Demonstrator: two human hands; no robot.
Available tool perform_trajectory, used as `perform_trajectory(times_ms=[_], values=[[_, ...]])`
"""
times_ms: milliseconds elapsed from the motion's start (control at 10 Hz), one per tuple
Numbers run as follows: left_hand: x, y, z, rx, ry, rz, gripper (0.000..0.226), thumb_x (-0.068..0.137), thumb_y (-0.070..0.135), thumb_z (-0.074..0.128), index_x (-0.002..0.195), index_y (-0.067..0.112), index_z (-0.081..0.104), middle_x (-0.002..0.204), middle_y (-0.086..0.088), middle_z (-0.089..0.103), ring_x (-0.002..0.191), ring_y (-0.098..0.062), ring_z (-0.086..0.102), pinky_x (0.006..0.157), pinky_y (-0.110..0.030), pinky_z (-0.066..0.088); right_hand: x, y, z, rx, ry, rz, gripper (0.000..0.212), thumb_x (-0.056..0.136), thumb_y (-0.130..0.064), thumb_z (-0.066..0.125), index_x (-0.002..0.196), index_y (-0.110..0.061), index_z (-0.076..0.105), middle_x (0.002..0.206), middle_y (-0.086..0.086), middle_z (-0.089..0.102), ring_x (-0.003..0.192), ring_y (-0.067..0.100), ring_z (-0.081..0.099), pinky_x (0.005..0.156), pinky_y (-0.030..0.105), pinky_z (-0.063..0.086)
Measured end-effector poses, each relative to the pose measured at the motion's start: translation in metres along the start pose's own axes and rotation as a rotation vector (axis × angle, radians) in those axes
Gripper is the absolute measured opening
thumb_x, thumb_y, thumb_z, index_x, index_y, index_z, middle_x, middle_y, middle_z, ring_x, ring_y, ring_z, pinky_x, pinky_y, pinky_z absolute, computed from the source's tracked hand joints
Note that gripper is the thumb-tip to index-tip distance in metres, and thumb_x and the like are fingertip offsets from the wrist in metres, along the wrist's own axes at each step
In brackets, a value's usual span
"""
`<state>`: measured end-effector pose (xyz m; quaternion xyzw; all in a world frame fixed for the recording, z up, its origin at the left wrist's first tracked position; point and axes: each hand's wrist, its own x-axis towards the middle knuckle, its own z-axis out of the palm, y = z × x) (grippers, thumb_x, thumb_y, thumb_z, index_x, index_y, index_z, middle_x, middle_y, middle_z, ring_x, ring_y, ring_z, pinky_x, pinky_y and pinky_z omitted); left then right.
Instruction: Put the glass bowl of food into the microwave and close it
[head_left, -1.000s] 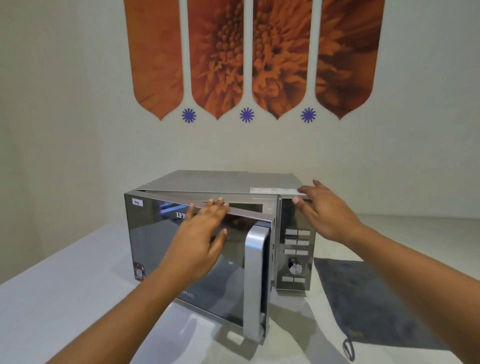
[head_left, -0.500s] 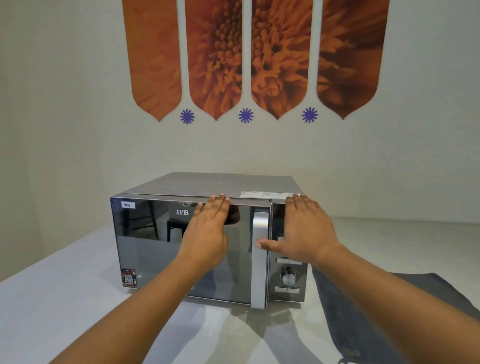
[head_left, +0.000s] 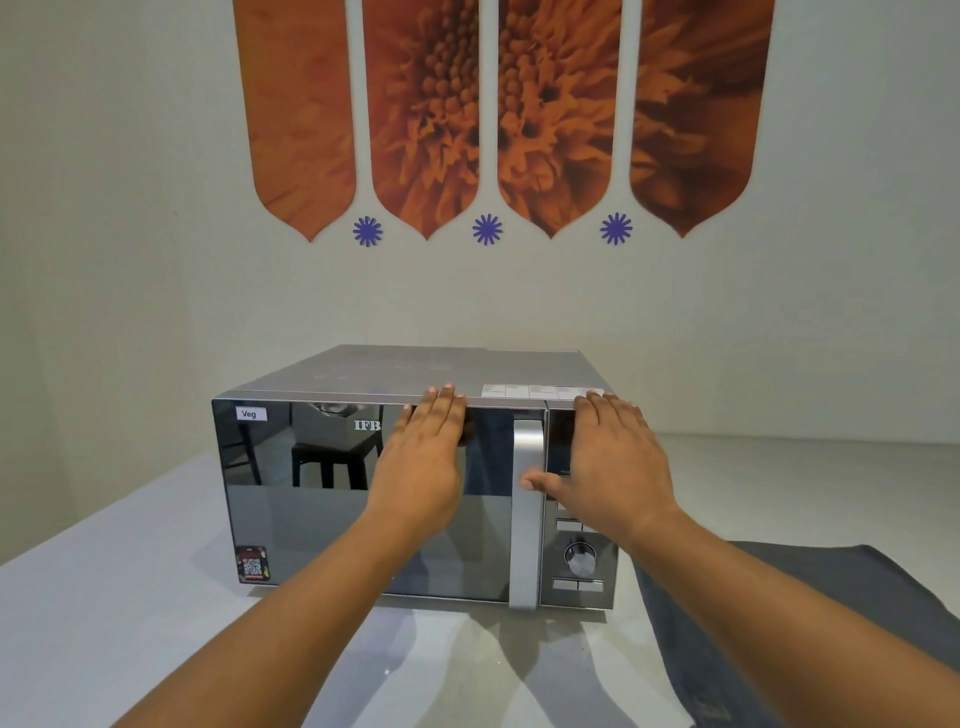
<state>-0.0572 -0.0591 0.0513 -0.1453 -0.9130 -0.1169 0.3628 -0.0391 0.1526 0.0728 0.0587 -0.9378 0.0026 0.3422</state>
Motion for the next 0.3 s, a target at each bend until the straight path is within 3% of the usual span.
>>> perform_trajectory(times_ms=[100,300], values=[[0.001,-0.002,-0.003,0.000,-0.041,-0.002,0.074,0.092,0.012,0.043,0.155,0.019,0.005,0.166,0.000,0.003,0.151,-0.017,-0.004,0.115,-0.033,-0.012,-0.002,-0.001,0.000,0.010,0.004,0.005,0.114,0.063,-0.090,0.042,0.144,-0.010,0.032,0.151,0.011,0.041,0.142,0.029,0.031,0.120,0.045,0.020],[-0.036,-0.001,0.000,0.063,-0.204,0.004,0.093,0.091,0.039,0.052,0.152,0.027,-0.017,0.160,0.006,-0.025,0.145,-0.017,-0.027,0.115,-0.048,-0.017,-0.030,-0.004,0.008,0.024,-0.013,0.053,0.103,0.080,-0.082,0.015,0.153,-0.010,0.003,0.164,0.012,0.007,0.150,0.028,0.000,0.121,0.046,0.008]])
